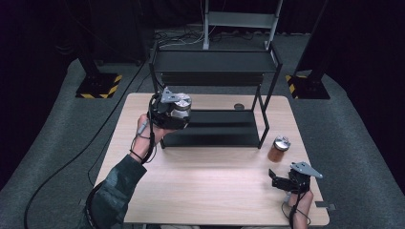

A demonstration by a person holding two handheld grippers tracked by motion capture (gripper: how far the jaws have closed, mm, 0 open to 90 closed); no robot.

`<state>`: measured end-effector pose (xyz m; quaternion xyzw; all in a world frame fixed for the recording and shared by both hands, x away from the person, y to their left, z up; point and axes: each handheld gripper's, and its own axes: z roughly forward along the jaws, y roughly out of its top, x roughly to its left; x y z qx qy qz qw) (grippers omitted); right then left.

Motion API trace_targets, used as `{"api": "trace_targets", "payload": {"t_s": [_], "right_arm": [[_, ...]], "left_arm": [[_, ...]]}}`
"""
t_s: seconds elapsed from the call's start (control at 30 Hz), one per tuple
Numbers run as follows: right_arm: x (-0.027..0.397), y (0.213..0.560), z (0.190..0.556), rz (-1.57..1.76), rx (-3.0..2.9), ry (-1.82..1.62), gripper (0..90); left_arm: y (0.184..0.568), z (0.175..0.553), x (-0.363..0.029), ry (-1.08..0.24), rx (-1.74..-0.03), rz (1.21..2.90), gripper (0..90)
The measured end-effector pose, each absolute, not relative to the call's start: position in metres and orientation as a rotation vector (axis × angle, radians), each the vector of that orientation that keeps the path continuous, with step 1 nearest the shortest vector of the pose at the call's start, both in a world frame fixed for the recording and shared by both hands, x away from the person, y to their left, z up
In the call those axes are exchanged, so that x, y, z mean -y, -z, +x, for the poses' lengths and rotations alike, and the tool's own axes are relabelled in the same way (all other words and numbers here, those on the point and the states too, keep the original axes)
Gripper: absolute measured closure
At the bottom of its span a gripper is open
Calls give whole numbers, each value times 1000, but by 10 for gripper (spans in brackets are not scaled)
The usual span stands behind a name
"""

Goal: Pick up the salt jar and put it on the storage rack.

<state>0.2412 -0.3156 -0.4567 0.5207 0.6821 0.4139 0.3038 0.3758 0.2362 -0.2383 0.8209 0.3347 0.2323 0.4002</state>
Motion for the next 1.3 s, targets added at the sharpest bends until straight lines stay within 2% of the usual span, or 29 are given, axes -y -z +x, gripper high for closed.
{"api": "trace_targets", "payload": {"t_s": [1.3], "right_arm": [[315,457,241,1381,-1804,-1095,0]], "left_arm": [[206,391,-226,-603,-820,2051,305]]}}
